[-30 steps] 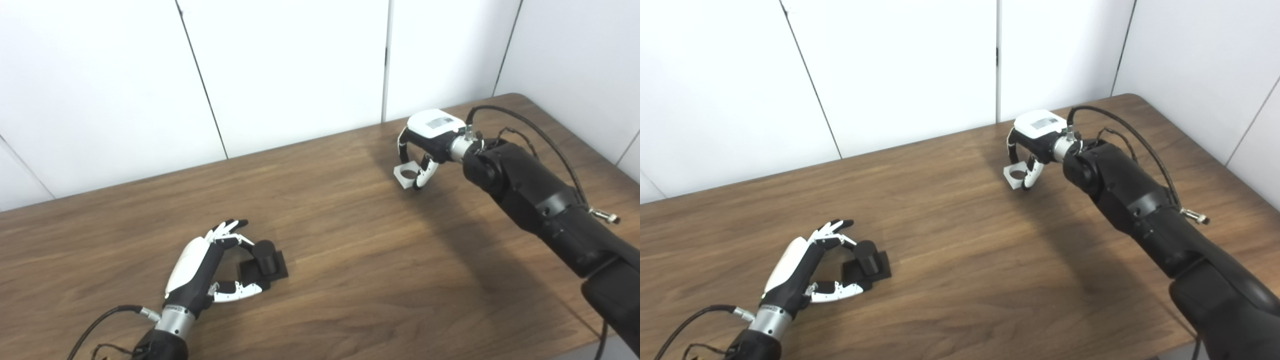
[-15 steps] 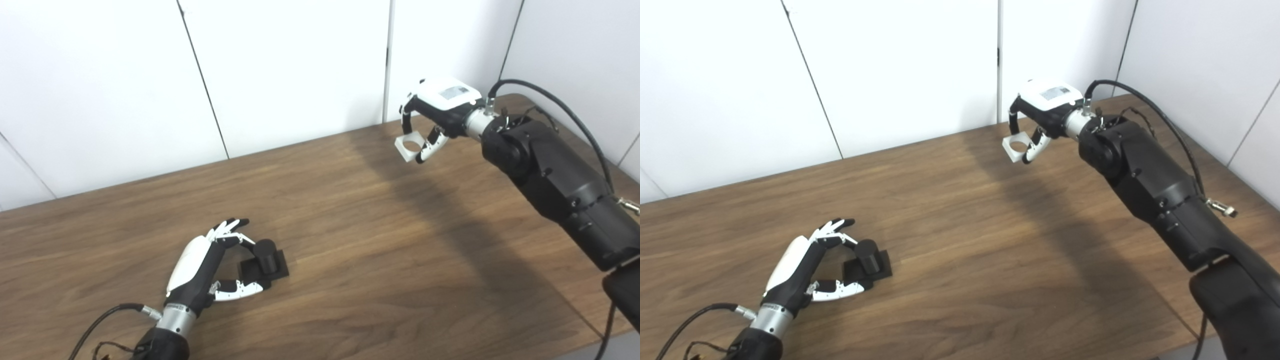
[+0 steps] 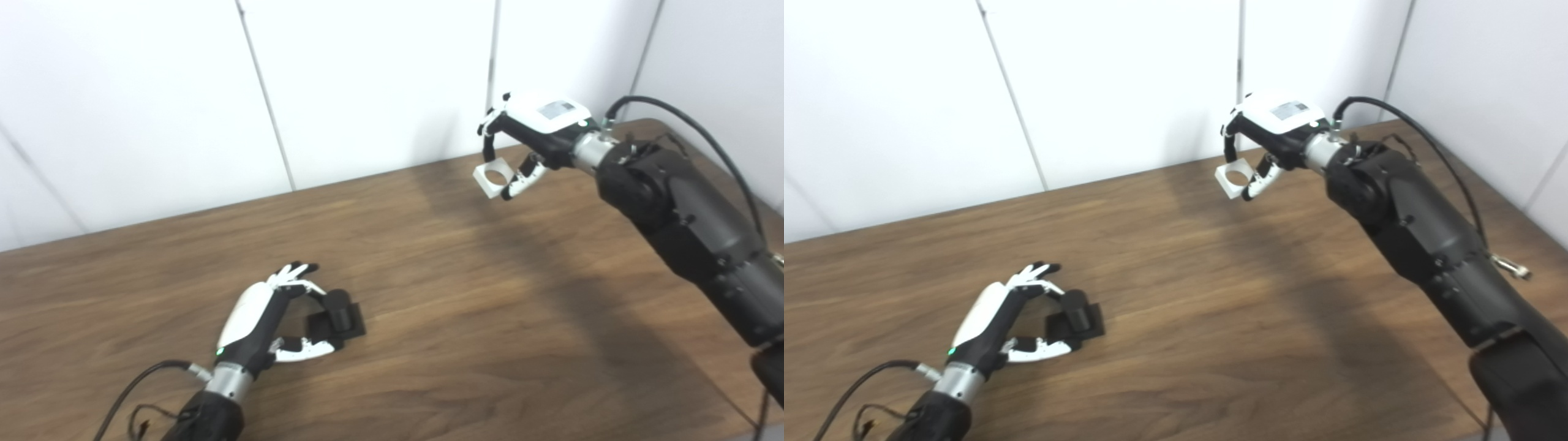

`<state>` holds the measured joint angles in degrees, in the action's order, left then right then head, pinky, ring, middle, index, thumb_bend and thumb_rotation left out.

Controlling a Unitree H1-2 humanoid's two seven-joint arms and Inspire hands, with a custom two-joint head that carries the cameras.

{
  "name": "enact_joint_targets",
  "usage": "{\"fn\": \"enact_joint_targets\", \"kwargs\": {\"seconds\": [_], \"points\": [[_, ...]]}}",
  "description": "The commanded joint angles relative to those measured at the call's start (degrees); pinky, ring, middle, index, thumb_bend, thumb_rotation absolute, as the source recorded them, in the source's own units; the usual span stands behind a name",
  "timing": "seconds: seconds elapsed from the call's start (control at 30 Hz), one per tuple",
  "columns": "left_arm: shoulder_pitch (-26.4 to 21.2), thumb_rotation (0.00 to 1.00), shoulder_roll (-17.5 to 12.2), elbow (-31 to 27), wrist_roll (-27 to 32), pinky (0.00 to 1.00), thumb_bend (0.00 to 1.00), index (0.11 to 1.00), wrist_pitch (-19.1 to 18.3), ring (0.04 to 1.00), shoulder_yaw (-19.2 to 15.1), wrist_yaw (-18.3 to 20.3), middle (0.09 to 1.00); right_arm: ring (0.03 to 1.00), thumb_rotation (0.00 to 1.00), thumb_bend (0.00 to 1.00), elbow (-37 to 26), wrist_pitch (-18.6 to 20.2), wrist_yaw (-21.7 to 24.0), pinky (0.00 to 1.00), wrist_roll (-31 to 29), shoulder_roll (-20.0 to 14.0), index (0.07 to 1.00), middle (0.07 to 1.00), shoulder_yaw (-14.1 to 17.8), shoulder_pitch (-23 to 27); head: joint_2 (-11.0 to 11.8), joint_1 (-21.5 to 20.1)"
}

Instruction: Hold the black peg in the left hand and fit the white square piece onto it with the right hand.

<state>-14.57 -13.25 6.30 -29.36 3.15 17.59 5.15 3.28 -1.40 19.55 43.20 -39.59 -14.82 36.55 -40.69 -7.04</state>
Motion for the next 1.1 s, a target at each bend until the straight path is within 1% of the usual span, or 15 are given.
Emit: {"fn": "enact_joint_targets", "kwargs": {"seconds": [0.0, 0.13, 0.33, 0.43, 0.7, 1.07], "points": [[-0.68, 0.07, -0.09, 1.8, -2.2, 1.0, 0.52, 0.489, -1.77, 0.983, 0.6, 0.21, 0.916, 0.881, 0.14, 0.52, -2.66, -1.85, -0.35, 0.97, -0.76, -0.5, 0.481, 0.785, 0.83, 1.56, -0.05, 0.97], [-0.83, 0.07, 0.67, 1.93, -2.66, 1.0, 0.52, 0.489, -1.99, 0.984, 0.99, 0.02, 0.918, 0.877, 0.14, 0.52, -2.89, -3.37, -0.36, 0.97, -1.35, -0.21, 0.481, 0.786, 0.98, 1.27, -0.1, 3.6], [-0.92, 0.07, 1.38, 2.6, -2.78, 1.0, 0.52, 0.489, -1.62, 0.985, 1.14, -0.57, 0.92, 0.875, 0.14, 0.52, -4.78, -4.83, 0.14, 0.97, -2.86, 0.13, 0.481, 0.787, 1.17, 0.62, -0.16, 5.38], [-0.91, 0.07, 1.45, 2.42, -3.03, 1.0, 0.52, 0.489, -2.16, 0.988, 1.22, -0.46, 0.922, 0.871, 0.14, 0.52, -5.99, -5.63, 0.56, 0.96, -3.66, 0.39, 0.481, 0.786, 1.21, 0.64, -0.17, 5.46], [-1.0, 0.07, 1.44, 2.25, -3.24, 1.0, 0.52, 0.489, -2.3, 0.989, 1.32, -0.55, 0.921, 0.867, 0.14, 0.52, -9.81, -5.84, 2.85, 0.94, -4.98, 2.14, 0.48, 0.788, 0.64, 1.09, -0.19, 5.28], [-1.15, 0.07, 1.02, 2.55, -3.12, 1.0, 0.52, 0.489, -1.51, 0.984, 1.49, -1.07, 0.918, 0.873, 0.15, 0.52, -11.24, -5.16, 4.29, 0.96, -3.75, 7.18, 0.479, 0.787, -0.46, 1.27, -0.2, 5.11]]}}
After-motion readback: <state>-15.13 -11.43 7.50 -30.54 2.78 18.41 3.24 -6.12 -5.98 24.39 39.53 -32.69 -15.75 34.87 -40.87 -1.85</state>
